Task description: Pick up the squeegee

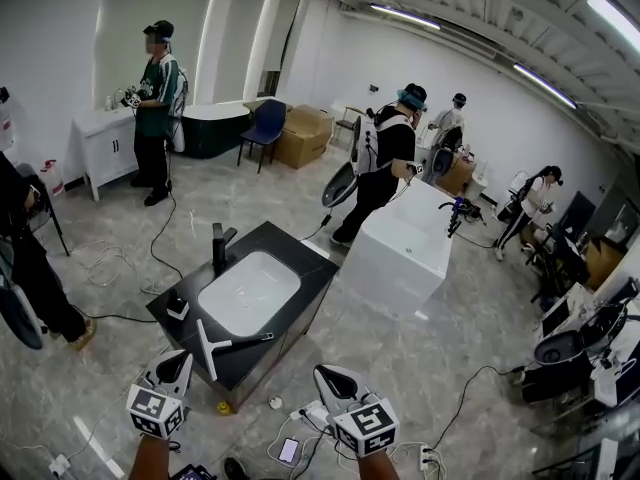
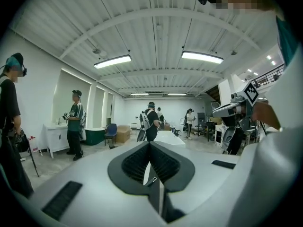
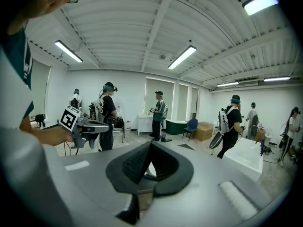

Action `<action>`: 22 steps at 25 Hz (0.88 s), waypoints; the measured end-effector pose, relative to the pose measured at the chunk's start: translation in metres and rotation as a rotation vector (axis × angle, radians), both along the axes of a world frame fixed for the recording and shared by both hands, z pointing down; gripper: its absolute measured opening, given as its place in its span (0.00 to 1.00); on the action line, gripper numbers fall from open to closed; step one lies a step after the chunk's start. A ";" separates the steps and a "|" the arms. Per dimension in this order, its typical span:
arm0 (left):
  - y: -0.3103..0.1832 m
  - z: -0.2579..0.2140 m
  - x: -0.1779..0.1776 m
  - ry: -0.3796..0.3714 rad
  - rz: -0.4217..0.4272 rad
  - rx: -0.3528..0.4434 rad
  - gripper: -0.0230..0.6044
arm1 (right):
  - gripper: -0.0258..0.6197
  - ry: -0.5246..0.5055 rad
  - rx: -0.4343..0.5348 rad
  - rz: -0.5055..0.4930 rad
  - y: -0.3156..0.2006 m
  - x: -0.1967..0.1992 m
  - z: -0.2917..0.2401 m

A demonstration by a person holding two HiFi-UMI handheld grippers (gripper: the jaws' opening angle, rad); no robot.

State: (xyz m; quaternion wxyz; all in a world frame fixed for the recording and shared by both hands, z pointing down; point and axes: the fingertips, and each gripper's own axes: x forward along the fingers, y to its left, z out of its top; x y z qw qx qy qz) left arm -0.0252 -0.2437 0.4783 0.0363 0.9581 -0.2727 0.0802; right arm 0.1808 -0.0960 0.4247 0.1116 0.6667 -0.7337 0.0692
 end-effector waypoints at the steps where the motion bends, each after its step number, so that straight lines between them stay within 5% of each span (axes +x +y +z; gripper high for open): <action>1: -0.007 0.003 -0.001 0.002 0.006 -0.003 0.05 | 0.05 0.004 -0.005 0.009 -0.005 -0.001 0.002; 10: -0.051 0.018 -0.019 0.023 0.003 -0.025 0.05 | 0.05 0.035 -0.020 0.004 -0.060 -0.010 0.001; 17: -0.065 0.028 -0.047 0.009 -0.083 -0.032 0.05 | 0.05 0.036 -0.038 -0.101 -0.114 -0.014 0.017; 22: -0.067 0.038 -0.071 -0.003 -0.219 -0.051 0.05 | 0.06 0.028 -0.042 -0.222 -0.154 -0.014 0.029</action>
